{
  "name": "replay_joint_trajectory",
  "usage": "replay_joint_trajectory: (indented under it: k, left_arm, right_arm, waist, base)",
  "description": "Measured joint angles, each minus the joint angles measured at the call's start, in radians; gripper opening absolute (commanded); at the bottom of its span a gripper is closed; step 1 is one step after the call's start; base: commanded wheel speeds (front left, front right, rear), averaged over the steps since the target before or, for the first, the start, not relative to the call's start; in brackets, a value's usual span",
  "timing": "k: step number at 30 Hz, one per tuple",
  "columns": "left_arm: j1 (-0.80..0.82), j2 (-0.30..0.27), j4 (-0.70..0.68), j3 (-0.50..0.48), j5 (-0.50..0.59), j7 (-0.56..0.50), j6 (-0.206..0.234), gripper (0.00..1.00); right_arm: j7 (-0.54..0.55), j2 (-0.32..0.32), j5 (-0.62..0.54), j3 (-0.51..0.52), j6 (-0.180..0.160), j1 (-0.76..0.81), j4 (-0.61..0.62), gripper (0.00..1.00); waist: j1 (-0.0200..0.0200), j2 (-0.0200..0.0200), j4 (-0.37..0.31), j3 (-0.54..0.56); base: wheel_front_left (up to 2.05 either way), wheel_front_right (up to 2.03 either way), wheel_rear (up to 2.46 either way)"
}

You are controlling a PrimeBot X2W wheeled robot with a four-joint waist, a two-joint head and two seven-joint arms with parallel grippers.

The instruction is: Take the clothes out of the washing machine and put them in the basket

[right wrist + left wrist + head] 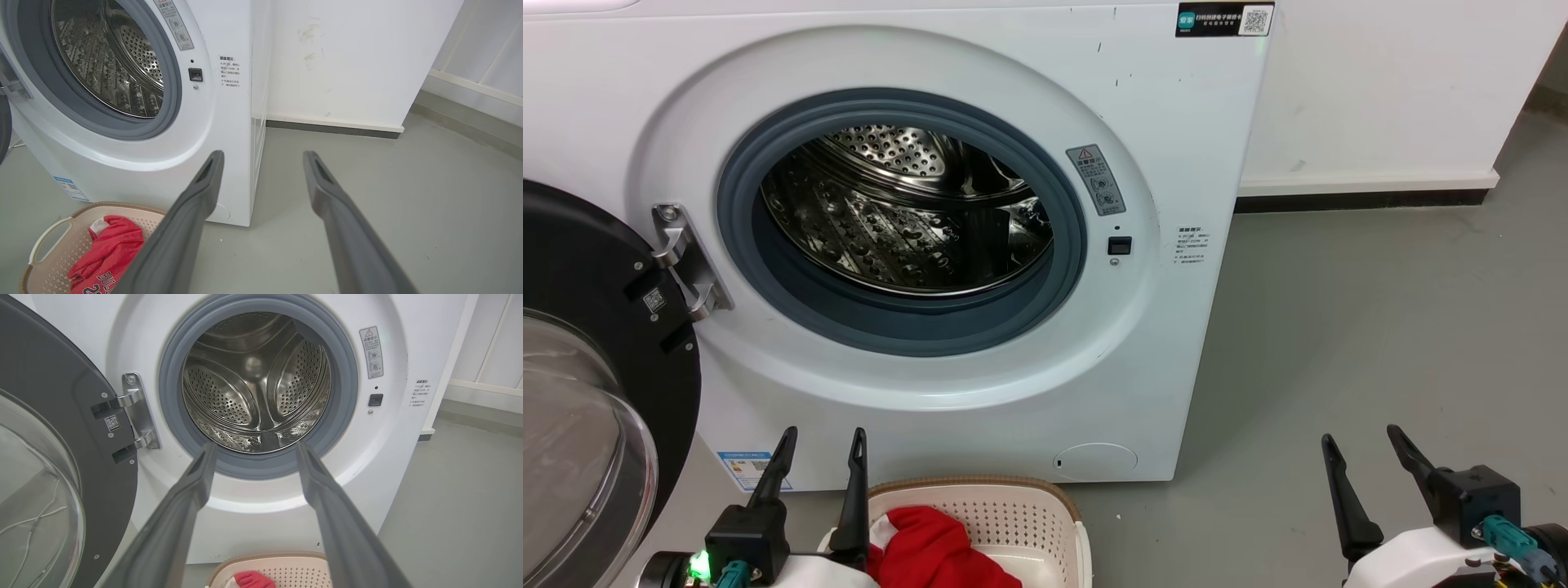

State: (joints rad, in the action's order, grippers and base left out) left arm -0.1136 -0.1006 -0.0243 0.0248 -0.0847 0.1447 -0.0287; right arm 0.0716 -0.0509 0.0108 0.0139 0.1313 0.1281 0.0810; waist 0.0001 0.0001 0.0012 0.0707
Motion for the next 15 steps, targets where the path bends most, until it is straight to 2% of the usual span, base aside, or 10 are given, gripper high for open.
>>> replay_joint_trajectory:
  k: [2,3,7,15]
  left_arm:
    - [0.000,-0.001,0.002,0.001,-0.001,0.000,0.002,1.00]
    - [0.000,-0.002,0.004,0.001,-0.005,0.000,0.002,0.00]
    - [-0.011,0.009,0.044,0.001,-0.013,-0.003,0.002,0.00]
    - [-0.002,0.013,0.077,-0.016,-0.171,-0.037,-0.007,0.00]
  right_arm:
    - [0.000,0.000,0.001,-0.001,0.000,0.000,-0.001,1.00]
    - [0.000,0.000,0.003,-0.001,0.000,0.000,-0.002,0.00]
    - [0.000,0.000,0.010,-0.001,0.000,0.005,-0.039,0.00]
    - [0.000,0.000,0.180,0.004,0.000,0.001,-0.070,0.00]
  waist:
    - [0.0000,0.0000,0.000,0.000]
    - [0.0000,0.0000,0.000,0.000]
    - [0.0000,0.0000,0.000,0.000]
    - [0.0000,0.0000,0.000,-0.005]
  base:
    - [0.00,0.00,0.00]
    - [0.00,0.00,0.00]
    - [0.00,0.00,0.00]
    - [0.00,0.00,0.00]
